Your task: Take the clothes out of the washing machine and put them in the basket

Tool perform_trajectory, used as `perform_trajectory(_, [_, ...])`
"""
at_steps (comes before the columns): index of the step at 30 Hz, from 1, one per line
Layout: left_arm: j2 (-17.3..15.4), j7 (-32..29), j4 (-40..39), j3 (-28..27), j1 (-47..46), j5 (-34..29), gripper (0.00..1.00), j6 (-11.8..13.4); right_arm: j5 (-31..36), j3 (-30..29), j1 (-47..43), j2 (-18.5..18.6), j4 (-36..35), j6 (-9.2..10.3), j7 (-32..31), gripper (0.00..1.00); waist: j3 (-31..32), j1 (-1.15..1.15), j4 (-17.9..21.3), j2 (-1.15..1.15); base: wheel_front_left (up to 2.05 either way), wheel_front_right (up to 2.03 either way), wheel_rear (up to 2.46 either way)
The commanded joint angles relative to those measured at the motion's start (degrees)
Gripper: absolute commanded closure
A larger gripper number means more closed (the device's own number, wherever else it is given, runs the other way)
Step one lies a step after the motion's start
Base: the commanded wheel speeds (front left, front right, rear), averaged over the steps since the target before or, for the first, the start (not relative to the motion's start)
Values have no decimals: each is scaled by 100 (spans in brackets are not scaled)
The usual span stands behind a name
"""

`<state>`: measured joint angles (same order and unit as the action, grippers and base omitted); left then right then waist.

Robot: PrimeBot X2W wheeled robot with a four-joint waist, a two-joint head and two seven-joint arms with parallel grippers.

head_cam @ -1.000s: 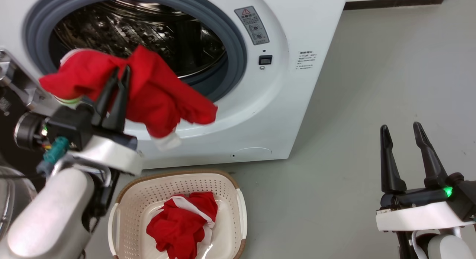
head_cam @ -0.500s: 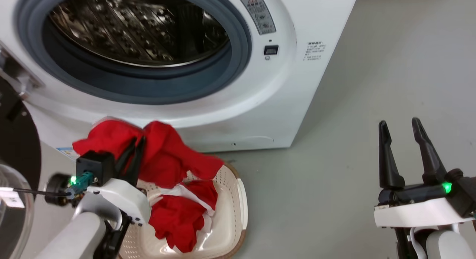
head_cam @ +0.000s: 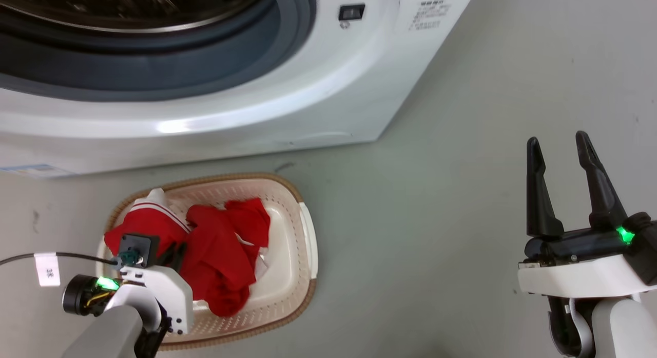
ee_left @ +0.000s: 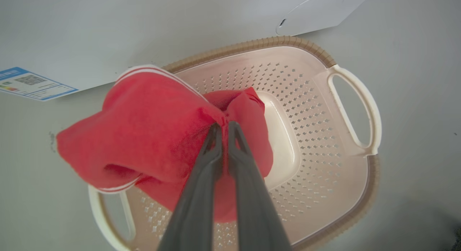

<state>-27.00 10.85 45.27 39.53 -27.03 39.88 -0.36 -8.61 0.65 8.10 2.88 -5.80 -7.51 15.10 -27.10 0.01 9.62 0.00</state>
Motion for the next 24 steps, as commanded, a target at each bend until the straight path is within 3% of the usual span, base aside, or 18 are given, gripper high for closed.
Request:
perform_trajectory(1, [33,64,205,11,-172,-51,100,-56,6,19,93,-2,-49,4,10,0,-332,-1,154,0,0,0,0])
perform_trajectory(8, [242,157,1411,-27,-848,-3,100,-270,57,74,180,-2,-187,4,10,0,-976,-1,253,0,0,0,0])
perform_trajectory(24, [555,393,2525,-146,-1558,178,100,-619,122,80,272,-1,-352,4,10,0,-1651,-1,295,0,0,0,0])
